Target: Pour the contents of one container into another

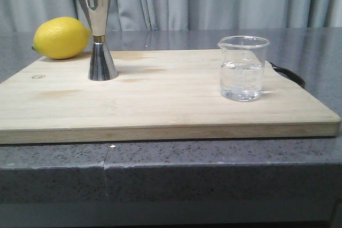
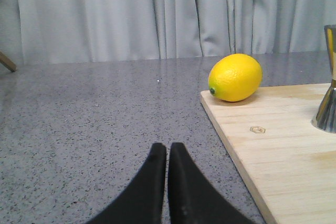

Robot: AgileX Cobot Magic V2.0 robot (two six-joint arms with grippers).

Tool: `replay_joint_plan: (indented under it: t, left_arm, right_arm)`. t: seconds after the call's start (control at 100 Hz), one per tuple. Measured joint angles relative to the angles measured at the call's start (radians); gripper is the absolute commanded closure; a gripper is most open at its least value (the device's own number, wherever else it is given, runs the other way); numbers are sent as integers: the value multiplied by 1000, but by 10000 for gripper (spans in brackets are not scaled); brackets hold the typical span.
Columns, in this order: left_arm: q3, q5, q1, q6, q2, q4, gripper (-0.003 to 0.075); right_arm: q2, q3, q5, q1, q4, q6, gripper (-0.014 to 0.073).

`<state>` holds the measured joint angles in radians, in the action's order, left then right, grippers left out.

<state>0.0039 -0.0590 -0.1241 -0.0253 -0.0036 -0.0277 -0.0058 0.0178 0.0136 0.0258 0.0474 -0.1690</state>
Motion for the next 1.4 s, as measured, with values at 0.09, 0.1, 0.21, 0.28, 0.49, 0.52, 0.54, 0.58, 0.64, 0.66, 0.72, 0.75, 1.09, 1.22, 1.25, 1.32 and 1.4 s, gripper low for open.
replay_joint_plan:
  t: [0.09, 0.1, 0.21, 0.28, 0.49, 0.52, 0.54, 0.58, 0.64, 0.66, 0.72, 0.75, 1.09, 1.22, 1.25, 1.32, 1.4]
  left_arm:
    - [0, 0, 0, 0, 0, 0, 739]
    - [0, 0, 0, 0, 0, 0, 739]
    - [0, 0, 0, 0, 0, 0, 739]
    - [0, 0, 0, 0, 0, 0, 739]
    - [0, 0, 0, 0, 0, 0, 739]
    - [0, 0, 0, 0, 0, 0, 739]
    - [0, 0, 0, 0, 0, 0, 739]
    - [0, 0, 0, 0, 0, 0, 739]
    - [0, 0, 0, 0, 0, 0, 739]
    - [0, 2, 0, 0, 0, 0, 739]
    - [0, 9, 0, 0, 0, 0, 739]
    - [0, 15, 0, 0, 0, 0, 739]
    - [-57, 13, 0, 0, 0, -56, 739]
    - [-200, -94, 0, 0, 2, -55, 739]
    - [-233, -120, 0, 0, 8, -51, 739]
    - [-310, -187, 0, 0, 35, -36, 739]
    - [-385, -264, 0, 0, 84, -15, 739]
  right_arm:
    - [0, 0, 0, 0, 0, 0, 669]
    - [0, 0, 0, 0, 0, 0, 669]
    - [0, 0, 0, 0, 0, 0, 669]
    - [0, 0, 0, 0, 0, 0, 669]
    - [0, 0, 0, 0, 0, 0, 669]
    - [0, 0, 0, 0, 0, 0, 669]
    - [0, 0, 0, 0, 0, 0, 669]
    - [0, 0, 0, 0, 0, 0, 669]
    - [0, 0, 0, 0, 0, 0, 669]
    - [0, 0, 0, 0, 0, 0, 669]
    - [0, 0, 0, 0, 0, 0, 669]
    - [0, 0, 0, 0, 0, 0, 669]
    - [0, -20, -14, 0, 50, 6, 669]
    - [0, -136, -143, 0, 34, 7, 669]
    - [6, -179, -178, 0, 31, 7, 669]
    - [33, -266, -266, -2, 31, 8, 669]
    - [78, -358, -352, -2, 31, 44, 669]
